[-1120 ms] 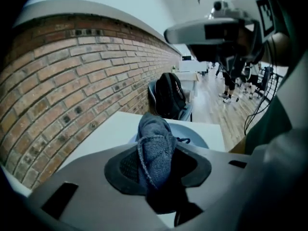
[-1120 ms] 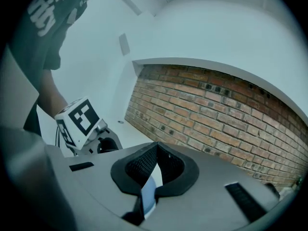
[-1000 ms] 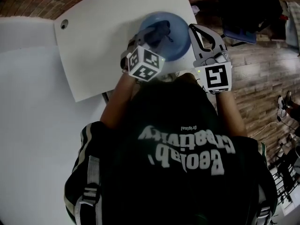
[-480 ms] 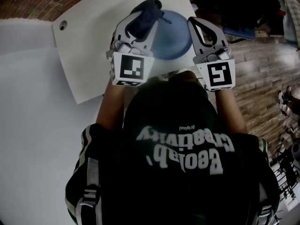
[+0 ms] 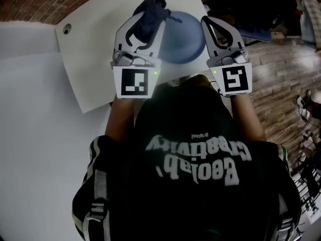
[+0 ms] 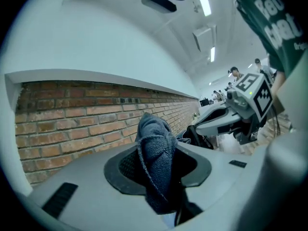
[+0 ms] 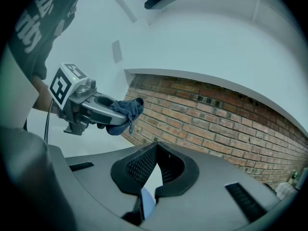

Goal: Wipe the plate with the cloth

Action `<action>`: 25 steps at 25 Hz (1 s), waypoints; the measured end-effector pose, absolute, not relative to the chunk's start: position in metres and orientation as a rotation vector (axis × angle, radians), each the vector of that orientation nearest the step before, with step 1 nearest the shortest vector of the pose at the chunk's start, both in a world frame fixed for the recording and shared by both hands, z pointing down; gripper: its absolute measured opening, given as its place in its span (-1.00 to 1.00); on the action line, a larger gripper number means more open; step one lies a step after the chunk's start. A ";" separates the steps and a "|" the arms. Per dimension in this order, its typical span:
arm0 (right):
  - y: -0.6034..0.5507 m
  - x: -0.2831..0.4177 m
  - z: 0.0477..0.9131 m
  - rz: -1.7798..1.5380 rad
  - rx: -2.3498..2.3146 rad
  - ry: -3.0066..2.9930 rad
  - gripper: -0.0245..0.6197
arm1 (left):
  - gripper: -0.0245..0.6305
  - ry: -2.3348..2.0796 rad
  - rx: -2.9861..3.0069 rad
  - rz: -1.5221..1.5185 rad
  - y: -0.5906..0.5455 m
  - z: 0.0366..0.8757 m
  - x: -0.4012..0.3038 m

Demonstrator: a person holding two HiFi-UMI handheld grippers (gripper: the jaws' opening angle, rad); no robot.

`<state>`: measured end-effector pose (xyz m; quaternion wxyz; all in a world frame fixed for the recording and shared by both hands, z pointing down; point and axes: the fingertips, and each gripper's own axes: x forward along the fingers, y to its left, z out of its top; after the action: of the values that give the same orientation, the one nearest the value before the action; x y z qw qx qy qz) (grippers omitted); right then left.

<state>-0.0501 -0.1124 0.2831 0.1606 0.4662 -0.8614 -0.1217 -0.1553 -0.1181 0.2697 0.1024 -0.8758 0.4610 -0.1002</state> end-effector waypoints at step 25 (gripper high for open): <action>-0.108 -0.055 0.277 -0.409 1.291 -2.455 -0.94 | -0.51 1.308 -2.588 -0.241 -0.115 0.256 -0.147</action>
<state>-0.0546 -0.1084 0.2772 0.1682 0.4538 -0.8632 -0.1437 -0.1467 -0.1150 0.2555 0.1157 -0.8834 0.4466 -0.0822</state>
